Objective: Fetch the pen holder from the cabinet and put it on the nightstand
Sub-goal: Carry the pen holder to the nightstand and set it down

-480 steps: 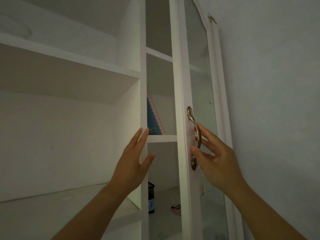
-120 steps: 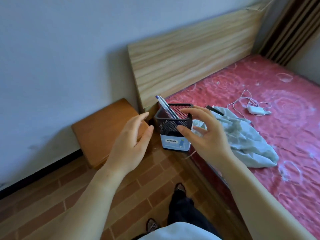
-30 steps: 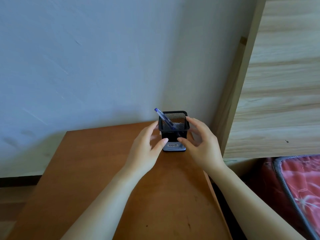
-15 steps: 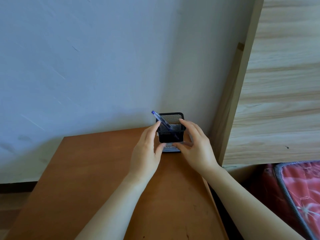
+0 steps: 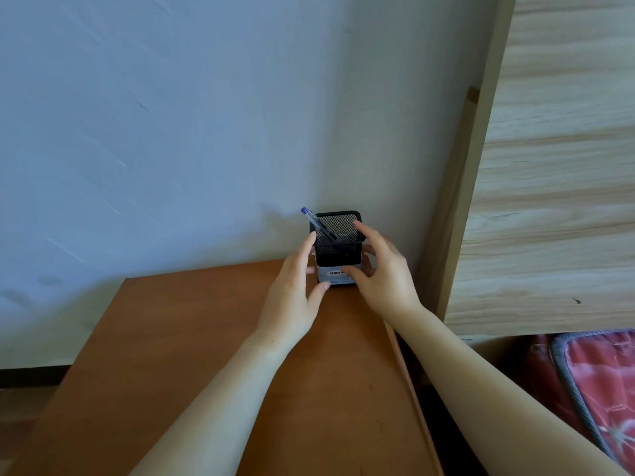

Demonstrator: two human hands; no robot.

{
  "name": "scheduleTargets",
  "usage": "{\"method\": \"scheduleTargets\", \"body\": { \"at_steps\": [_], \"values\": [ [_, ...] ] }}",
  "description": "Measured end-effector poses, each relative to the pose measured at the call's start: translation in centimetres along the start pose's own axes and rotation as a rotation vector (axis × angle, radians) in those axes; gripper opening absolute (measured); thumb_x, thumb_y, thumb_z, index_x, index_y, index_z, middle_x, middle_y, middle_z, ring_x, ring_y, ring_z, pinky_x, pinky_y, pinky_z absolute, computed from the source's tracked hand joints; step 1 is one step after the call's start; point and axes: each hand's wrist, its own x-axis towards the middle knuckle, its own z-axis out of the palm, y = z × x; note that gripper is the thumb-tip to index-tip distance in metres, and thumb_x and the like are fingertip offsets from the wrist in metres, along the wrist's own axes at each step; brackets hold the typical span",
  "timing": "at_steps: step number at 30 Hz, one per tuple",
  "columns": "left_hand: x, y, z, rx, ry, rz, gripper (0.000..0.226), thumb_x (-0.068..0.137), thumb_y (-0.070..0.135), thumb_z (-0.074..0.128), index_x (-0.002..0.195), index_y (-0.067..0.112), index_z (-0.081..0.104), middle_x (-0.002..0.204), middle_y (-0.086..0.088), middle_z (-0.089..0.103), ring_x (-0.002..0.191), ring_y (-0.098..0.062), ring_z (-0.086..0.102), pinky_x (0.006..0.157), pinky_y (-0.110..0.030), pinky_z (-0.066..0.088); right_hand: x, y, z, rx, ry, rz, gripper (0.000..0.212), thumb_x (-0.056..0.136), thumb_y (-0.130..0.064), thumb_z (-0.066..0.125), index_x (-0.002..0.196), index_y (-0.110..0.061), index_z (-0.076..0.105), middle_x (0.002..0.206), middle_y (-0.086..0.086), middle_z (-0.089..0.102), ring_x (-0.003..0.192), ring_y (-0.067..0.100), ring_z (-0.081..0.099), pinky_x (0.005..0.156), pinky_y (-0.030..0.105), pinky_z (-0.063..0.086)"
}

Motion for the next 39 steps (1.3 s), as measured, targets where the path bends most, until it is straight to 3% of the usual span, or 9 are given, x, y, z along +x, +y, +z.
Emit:
{"method": "scheduleTargets", "body": {
  "at_steps": [11,15,19,21,23,25,28,33,39],
  "values": [
    [-0.3,0.6,-0.6,0.040,-0.035,-0.003,0.073,0.085,0.023,0.060,0.142,0.037,0.016,0.137,0.010,0.042,0.106,-0.002,0.053,0.082,-0.027,0.048,-0.1,-0.1,-0.2,-0.001,0.003,0.000,0.072,0.076,-0.003,0.071,0.136,-0.026,0.040,0.126,0.000,0.053,0.116,0.011,0.051,0.093,0.027,0.049],
    [-0.6,0.6,-0.8,0.056,-0.044,-0.008,0.073,0.085,0.024,0.059,0.142,0.038,0.015,0.135,0.010,0.043,0.103,-0.001,0.054,0.078,-0.024,0.046,-0.1,-0.3,-0.1,-0.029,-0.004,0.005,0.070,0.076,-0.004,0.071,0.136,-0.025,0.040,0.126,-0.001,0.055,0.113,0.004,0.049,0.088,0.004,0.037],
    [-0.7,0.4,-1.3,0.078,-0.057,-0.009,0.073,0.086,0.025,0.058,0.142,0.037,0.014,0.135,0.011,0.042,0.105,-0.003,0.053,0.077,-0.023,0.045,-0.2,-0.6,0.0,-0.051,-0.010,0.007,0.070,0.076,-0.005,0.070,0.136,-0.024,0.040,0.128,0.000,0.054,0.110,-0.003,0.042,0.082,-0.001,0.035],
    [-0.9,0.4,-1.5,0.093,-0.067,-0.004,0.073,0.086,0.026,0.058,0.142,0.038,0.013,0.136,0.012,0.042,0.106,-0.003,0.053,0.077,-0.023,0.044,-0.3,-0.9,0.0,-0.057,-0.015,0.009,0.071,0.076,-0.005,0.071,0.136,-0.024,0.040,0.128,0.001,0.053,0.108,-0.002,0.042,0.082,0.000,0.039],
    [-1.0,0.3,-1.8,0.106,-0.074,0.004,0.073,0.086,0.027,0.058,0.142,0.038,0.013,0.136,0.013,0.041,0.107,-0.004,0.053,0.078,-0.022,0.043,-0.5,-1.3,-0.3,-0.071,-0.028,0.011,0.073,0.076,-0.007,0.071,0.138,-0.025,0.038,0.128,0.002,0.053,0.112,0.006,0.047,0.090,0.013,0.044],
    [-1.1,0.2,-2.2,0.115,-0.077,0.017,0.073,0.086,0.028,0.058,0.142,0.039,0.012,0.137,0.012,0.041,0.108,-0.005,0.052,0.080,-0.023,0.044,-0.7,-1.6,-0.7,-0.130,-0.046,-0.005,0.074,0.077,-0.012,0.072,0.139,-0.027,0.035,0.132,0.003,0.050,0.120,0.013,0.047,0.096,0.020,0.039],
    [-1.0,0.3,-3.3,0.159,-0.065,0.012,0.070,0.088,0.030,0.055,0.143,0.037,0.013,0.140,0.009,0.040,0.112,-0.007,0.051,0.083,-0.024,0.045,-0.8,-2.4,-1.6,-0.239,-0.080,-0.009,0.073,0.078,-0.022,0.071,0.140,-0.029,0.034,0.143,0.003,0.041,0.129,0.017,0.039,0.095,0.018,0.030],
    [-1.0,1.8,-6.2,0.233,-0.104,0.028,0.059,0.091,0.036,0.047,0.143,0.034,0.018,0.141,0.006,0.039,0.122,-0.011,0.045,0.085,-0.024,0.042,-1.0,-5.3,-3.3,-0.302,-0.107,0.040,0.067,0.080,-0.032,0.068,0.139,-0.026,0.036,0.144,0.001,0.038,0.130,0.016,0.038,0.093,0.019,0.031],
    [-1.2,7.0,-12.4,0.248,-0.191,-0.017,0.053,0.092,0.044,0.040,0.141,0.032,0.026,0.145,0.008,0.035,0.131,-0.008,0.033,0.098,-0.025,0.035,-1.3,-13.0,-6.3,-0.340,-0.172,0.152,0.058,0.084,-0.033,0.063,0.136,-0.021,0.040,0.142,-0.001,0.040,0.127,0.012,0.039,0.093,0.013,0.027]
  ]
}}
